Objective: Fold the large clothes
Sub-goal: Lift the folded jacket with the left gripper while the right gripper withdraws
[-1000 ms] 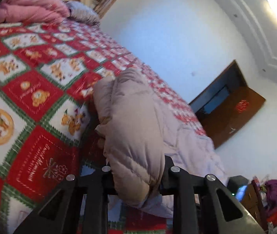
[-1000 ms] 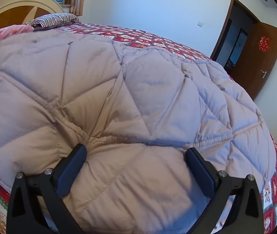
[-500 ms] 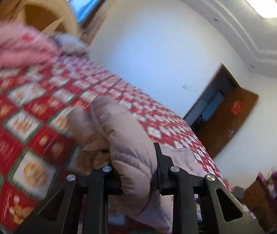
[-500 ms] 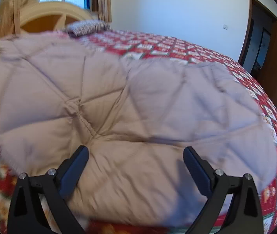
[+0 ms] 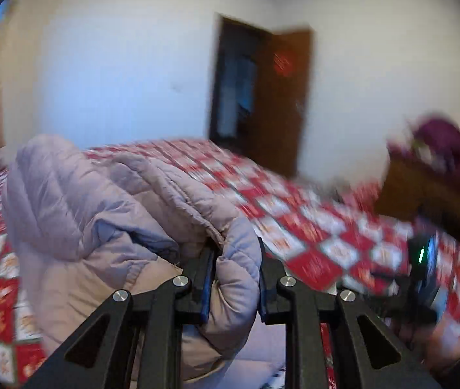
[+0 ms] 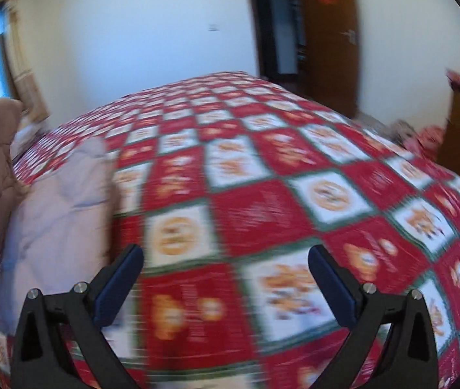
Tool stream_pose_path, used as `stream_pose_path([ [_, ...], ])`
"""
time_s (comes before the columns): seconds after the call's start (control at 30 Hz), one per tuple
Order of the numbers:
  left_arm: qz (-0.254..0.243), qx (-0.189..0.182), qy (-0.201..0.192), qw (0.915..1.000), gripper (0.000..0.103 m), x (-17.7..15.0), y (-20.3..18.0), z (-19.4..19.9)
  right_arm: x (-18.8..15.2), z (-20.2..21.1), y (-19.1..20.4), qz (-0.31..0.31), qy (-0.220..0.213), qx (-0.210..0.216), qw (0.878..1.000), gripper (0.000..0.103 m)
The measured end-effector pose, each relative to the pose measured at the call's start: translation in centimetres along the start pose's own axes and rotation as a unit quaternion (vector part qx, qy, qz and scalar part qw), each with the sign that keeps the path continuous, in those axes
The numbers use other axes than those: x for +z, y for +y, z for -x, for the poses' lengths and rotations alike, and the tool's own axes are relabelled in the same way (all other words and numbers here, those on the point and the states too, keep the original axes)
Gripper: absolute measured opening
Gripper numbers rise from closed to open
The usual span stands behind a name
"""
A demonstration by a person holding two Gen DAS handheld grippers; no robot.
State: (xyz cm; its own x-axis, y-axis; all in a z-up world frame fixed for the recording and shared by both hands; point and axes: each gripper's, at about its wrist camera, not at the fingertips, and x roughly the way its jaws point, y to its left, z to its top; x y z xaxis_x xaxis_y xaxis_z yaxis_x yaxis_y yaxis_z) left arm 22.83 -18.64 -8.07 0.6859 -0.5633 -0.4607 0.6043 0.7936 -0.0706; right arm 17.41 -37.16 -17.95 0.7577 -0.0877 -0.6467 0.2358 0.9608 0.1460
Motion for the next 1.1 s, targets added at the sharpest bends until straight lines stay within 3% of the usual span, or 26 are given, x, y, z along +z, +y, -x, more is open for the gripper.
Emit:
stream_pose_path([
  [0.13,-0.076,-0.012,0.081,0.9937,0.020,-4.2,-4.7,-6.3,-0.6,0.1,-2.8,-0.031,0.012,-0.007,0.999,0.103],
  [0.3,-0.151,0.025,0.087,0.9843,0.026,-5.6,-7.3,-7.1,-1.2,-1.1,-2.8,-0.029,0.023,0.008,0.999,0.103],
  [0.4,-0.193,0.047,0.077,0.9771,0.041,-4.8,-9.1,-5.8,-1.5,-1.7,-2.6,-0.031,0.029,0.016,0.999,0.103],
  [0.47,-0.229,0.058,0.040,0.9708,0.058,-4.3,-10.9,-4.0,-1.6,-2.1,-2.6,-0.031,0.029,0.017,0.999,0.103],
  [0.5,-0.243,0.061,0.024,0.9679,0.080,-4.1,-12.0,-3.1,-1.6,-2.1,-2.5,-0.029,0.027,0.016,0.999,0.103],
  [0.53,-0.254,0.064,0.005,0.9651,0.092,-3.9,-12.7,-1.8,-1.7,-2.2,-2.5,-0.028,0.026,0.014,0.999,0.103],
  [0.6,-0.256,0.049,-0.021,0.9654,0.093,-3.6,-13.3,-0.1,-1.7,-2.1,-2.7,-0.027,0.024,0.009,0.999,0.103],
  [0.67,-0.230,0.064,-0.011,0.9710,0.093,-3.2,-12.0,0.8,-1.5,-1.9,-2.9,-0.031,0.024,0.000,0.999,0.103],
  [0.77,-0.154,0.099,-0.004,0.9831,0.093,-2.7,-6.7,2.0,-0.1,-0.6,-2.4,-0.027,0.010,-0.002,1.000,0.099],
  [0.87,-0.061,0.178,0.010,0.9821,0.093,-2.4,0.6,3.2,2.4,0.5,-0.2,0.006,-0.007,-0.003,1.000,0.089],
  [0.97,0.032,0.268,0.026,0.9626,0.093,-2.6,8.2,4.2,5.2,1.2,3.3,0.031,-0.023,0.011,0.999,0.089],
  [1.1,0.120,0.340,0.030,0.9322,0.092,-3.0,15.4,4.4,9.0,2.2,10.3,0.076,-0.060,0.047,0.994,0.089],
])
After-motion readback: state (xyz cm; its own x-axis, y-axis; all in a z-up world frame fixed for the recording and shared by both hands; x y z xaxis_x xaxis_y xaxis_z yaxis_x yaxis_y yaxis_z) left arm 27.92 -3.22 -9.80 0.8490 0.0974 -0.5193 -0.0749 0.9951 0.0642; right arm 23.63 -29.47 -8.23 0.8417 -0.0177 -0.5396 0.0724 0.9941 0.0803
